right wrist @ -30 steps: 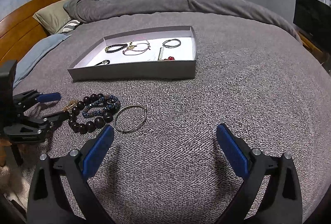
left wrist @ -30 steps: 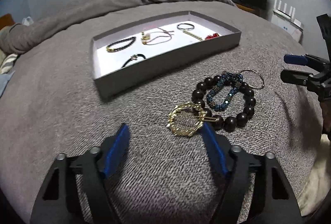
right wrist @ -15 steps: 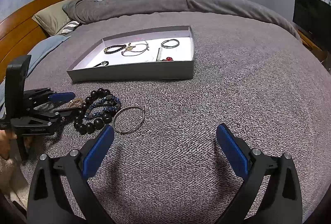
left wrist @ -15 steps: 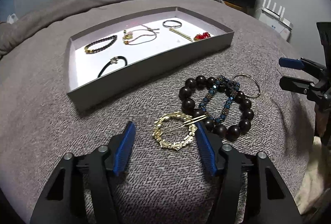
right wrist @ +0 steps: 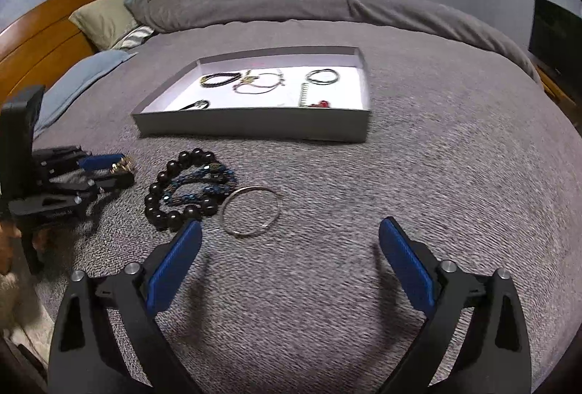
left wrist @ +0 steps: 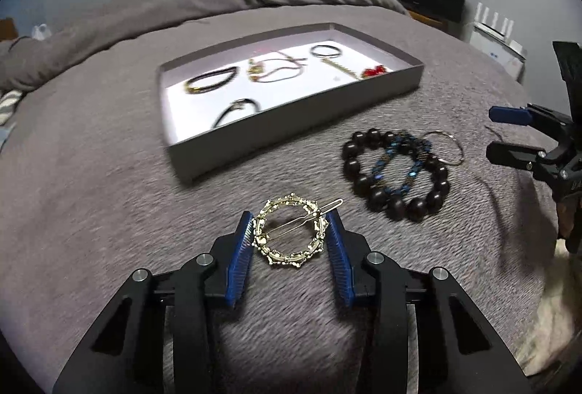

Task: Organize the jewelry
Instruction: 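Grasp the gold round hair clip with the left gripper while the right grasps the silver bangle, then carry the gold clip and silver bangle over the tray with both grippers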

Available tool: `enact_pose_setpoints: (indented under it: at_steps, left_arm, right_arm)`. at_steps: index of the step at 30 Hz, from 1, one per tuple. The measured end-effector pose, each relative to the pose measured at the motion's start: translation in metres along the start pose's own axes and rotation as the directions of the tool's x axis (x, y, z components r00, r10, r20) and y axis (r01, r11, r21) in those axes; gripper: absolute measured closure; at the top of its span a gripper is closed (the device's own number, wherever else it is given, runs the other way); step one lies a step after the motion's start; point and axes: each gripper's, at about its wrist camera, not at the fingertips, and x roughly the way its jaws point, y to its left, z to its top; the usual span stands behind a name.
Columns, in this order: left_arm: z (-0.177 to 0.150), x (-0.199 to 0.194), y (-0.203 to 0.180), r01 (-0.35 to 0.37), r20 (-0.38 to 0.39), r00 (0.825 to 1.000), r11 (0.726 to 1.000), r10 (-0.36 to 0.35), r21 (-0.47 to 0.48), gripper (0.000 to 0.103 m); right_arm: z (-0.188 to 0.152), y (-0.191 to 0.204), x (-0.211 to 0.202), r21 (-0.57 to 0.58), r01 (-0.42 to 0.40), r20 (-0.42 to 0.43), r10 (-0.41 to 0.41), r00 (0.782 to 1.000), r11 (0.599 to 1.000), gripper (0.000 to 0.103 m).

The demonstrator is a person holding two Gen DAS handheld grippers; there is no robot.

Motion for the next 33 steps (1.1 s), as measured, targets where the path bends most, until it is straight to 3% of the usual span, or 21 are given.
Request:
enact_pose_setpoints:
  at_steps: [6, 8, 16, 22, 33]
  left_arm:
    - [-0.007, -0.009, 0.011, -0.005, -0.001, 1.000, 0.999, 0.005, -0.034, 0.061]
    - [-0.007, -0.011, 0.012, -0.002, 0.000, 1.000, 0.999, 0.002, -0.039, 0.061]
    - [-0.008, -0.009, 0.014, 0.003, 0.001, 1.000, 0.999, -0.003, -0.049, 0.061]
    - [-0.010, -0.008, 0.014, 0.008, -0.002, 1.000, 0.999, -0.008, -0.054, 0.061]
    - [-0.007, -0.015, 0.016, 0.018, 0.021, 1.000, 0.998, -0.017, -0.059, 0.061]
  right_arm:
    - [0.000, 0.019, 0.016, -0.065, -0.013, -0.032, 0.011, 0.999, 0.998, 0.028]
    - [0.000, 0.022, 0.022, -0.075, -0.007, -0.045, 0.003, 0.999, 0.997, 0.039]
    - [0.000, 0.029, 0.034, -0.110, 0.011, -0.053, -0.017, 0.998, 0.994, 0.041]
    - [0.000, 0.036, 0.039, -0.148, 0.013, -0.048, -0.020, 0.999, 0.989, 0.056]
    - [0.003, 0.027, 0.017, -0.099, -0.002, 0.006, 0.003, 1.000, 0.995, 0.056]
